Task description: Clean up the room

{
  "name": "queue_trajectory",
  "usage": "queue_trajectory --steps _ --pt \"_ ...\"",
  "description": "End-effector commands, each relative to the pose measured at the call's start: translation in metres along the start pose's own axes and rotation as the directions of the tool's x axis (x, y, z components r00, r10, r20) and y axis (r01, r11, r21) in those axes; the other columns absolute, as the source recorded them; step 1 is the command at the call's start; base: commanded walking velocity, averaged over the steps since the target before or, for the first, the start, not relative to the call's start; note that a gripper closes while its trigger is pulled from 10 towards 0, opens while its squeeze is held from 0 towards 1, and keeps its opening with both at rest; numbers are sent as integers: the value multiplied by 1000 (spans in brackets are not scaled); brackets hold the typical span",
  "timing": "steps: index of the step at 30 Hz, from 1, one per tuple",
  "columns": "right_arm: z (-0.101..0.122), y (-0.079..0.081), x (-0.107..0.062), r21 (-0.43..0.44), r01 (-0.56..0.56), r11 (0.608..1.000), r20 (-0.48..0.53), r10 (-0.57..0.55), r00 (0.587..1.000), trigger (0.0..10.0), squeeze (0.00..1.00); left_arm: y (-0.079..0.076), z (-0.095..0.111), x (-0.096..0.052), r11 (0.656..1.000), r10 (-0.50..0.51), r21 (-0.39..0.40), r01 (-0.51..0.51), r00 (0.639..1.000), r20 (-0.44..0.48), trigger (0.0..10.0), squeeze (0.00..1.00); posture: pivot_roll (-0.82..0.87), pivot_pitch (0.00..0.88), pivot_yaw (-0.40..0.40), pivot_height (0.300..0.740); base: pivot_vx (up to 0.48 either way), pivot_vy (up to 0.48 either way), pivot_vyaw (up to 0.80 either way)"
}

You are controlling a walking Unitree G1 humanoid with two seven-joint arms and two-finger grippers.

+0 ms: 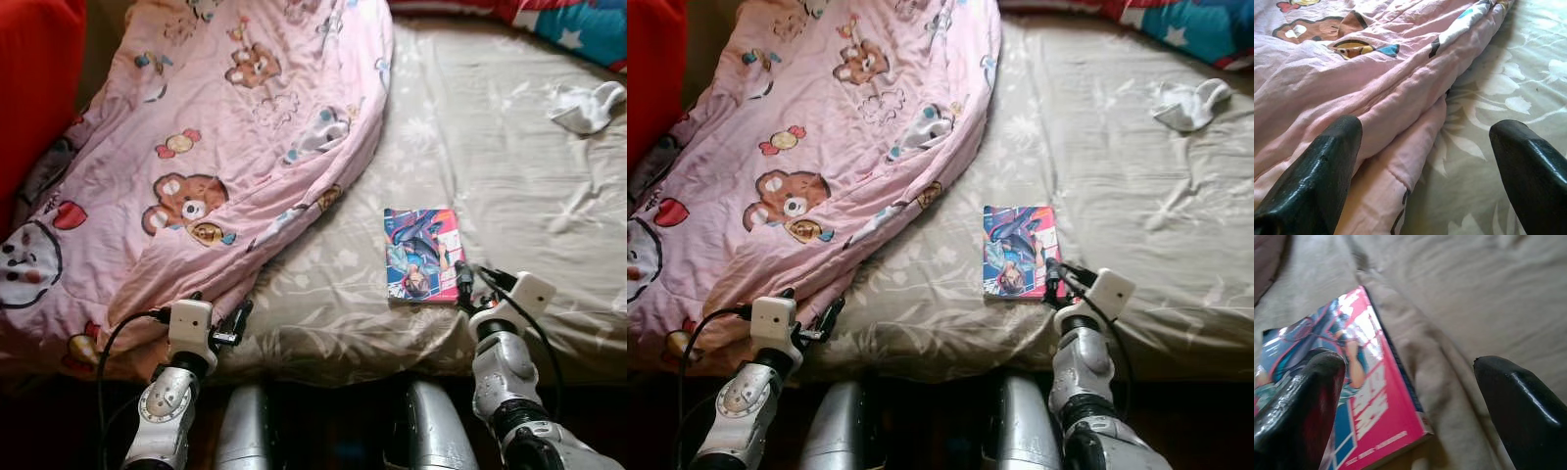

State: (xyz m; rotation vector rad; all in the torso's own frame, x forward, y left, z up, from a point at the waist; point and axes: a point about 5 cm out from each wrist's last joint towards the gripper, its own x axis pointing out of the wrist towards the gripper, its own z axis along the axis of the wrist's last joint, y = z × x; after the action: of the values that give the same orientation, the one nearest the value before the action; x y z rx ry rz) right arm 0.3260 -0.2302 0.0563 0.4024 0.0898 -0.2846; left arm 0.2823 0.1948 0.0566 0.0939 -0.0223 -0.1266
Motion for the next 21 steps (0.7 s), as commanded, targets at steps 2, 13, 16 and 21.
queue_trajectory --steps 2,13,16,21 --pt "-10 -2 -3 60 8 998 -47 -5 999 10000 0 5 -4 -9 1000 -1 1 1 999 -33 10000 0 234 307 96 585 0 0 0" --pt "-23 28 -6 119 -159 980 -81 169 982 10000 0 9 -1 -22 1000 -7 14 8 998 -58 10000 0 245 318 107 585 0 0 0" --pt "-27 26 -7 145 -146 979 -100 161 982 10000 0 6 0 -22 1000 -18 13 19 997 -69 10000 0 244 322 109 585 0 0 0" --pt "-31 20 -10 168 -102 980 -119 123 985 10000 0 4 2 -24 999 -29 18 31 997 -73 10000 0 258 327 119 585 0 0 0"
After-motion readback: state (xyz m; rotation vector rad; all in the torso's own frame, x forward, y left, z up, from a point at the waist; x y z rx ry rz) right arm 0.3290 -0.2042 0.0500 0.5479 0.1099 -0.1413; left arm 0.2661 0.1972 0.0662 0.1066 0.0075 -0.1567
